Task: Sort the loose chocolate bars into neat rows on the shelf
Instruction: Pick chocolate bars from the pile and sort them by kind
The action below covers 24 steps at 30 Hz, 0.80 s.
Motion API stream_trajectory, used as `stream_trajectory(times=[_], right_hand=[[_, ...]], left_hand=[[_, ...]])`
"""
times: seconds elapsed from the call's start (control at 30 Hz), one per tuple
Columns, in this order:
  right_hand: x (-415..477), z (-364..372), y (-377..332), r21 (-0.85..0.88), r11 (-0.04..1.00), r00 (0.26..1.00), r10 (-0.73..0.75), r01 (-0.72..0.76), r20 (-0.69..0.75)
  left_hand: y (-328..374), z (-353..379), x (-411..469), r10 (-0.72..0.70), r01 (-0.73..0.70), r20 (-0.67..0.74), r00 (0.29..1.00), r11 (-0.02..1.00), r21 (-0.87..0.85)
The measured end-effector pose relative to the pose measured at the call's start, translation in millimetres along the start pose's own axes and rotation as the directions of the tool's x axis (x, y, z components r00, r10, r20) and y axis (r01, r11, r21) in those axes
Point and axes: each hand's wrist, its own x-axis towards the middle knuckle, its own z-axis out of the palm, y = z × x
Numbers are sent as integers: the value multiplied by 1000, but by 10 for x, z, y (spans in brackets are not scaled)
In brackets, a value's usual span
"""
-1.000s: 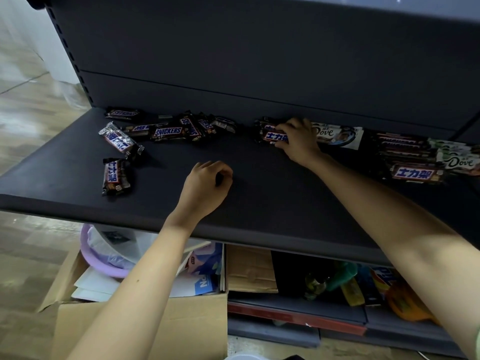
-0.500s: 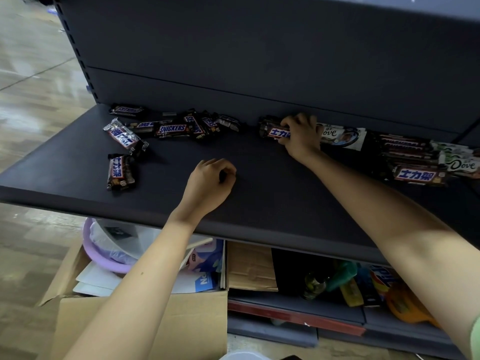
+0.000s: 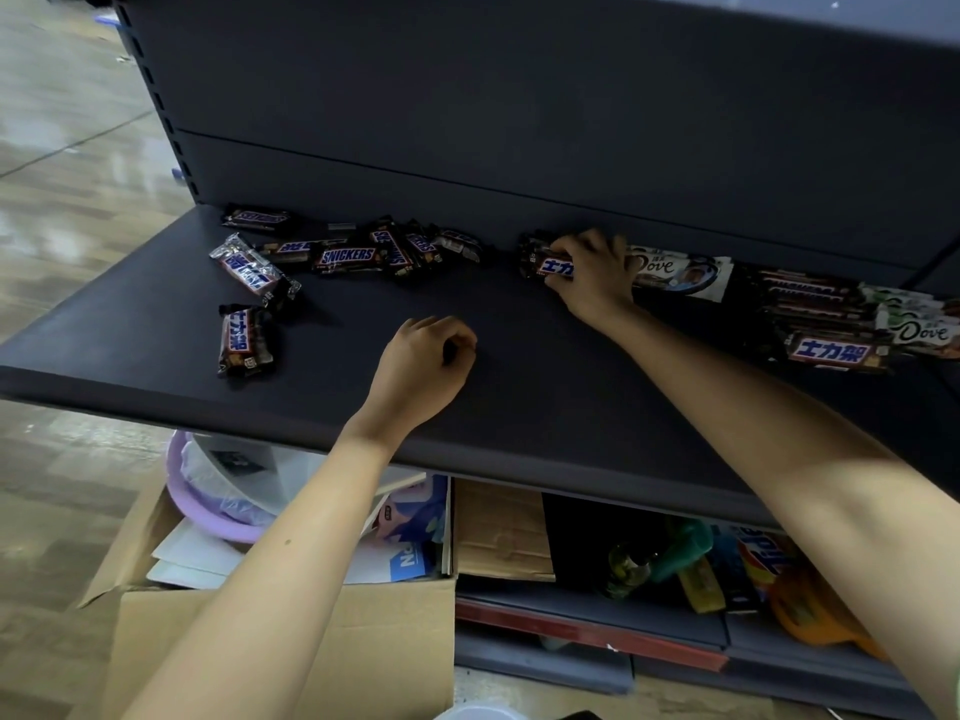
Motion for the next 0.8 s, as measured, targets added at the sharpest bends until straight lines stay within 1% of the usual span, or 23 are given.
stream_trajectory(times=[0.1,0.2,0.3,0.33,0.4,0.43,0.5,0.6,0.7,0.8], right_hand=[[-32,38,-219,55,994,996,-93,92,17],[-59,70,-503,104,980,981,-177,168,84],[-14,131,-670,228,954,959,-235,196,159],[12,146,-709,250,943,950,-264,219,164],[80,187,-781,234,938,940,-299,258,164],[133,218,-815,207,941,944,-298,267,139],[262,278,-863,184,955,963,-252,231,99],[418,356,-900,182,974,976,-165,139,140],[517,411,-930,113,985,978,-149,133,144],[583,417,-983,129,983,981,-147,131,125]], left_hand=[[34,-7,-23,33,-33,-5,999,999,28],[41,-54,-73,62,-55,-82,995,994,95],[-59,-134,-133,41,-23,-67,997,967,252],[-111,-157,-152,23,-5,-61,998,960,280],[-177,-184,-188,-31,52,-95,995,972,231],[-187,-186,-195,-48,71,-129,990,980,186],[-188,-172,-184,-53,78,-164,985,985,153],[-187,-164,-171,-43,70,-180,983,987,146],[-194,-169,-179,-43,71,-206,978,989,128],[-191,-163,-176,-32,59,-223,974,992,115]])
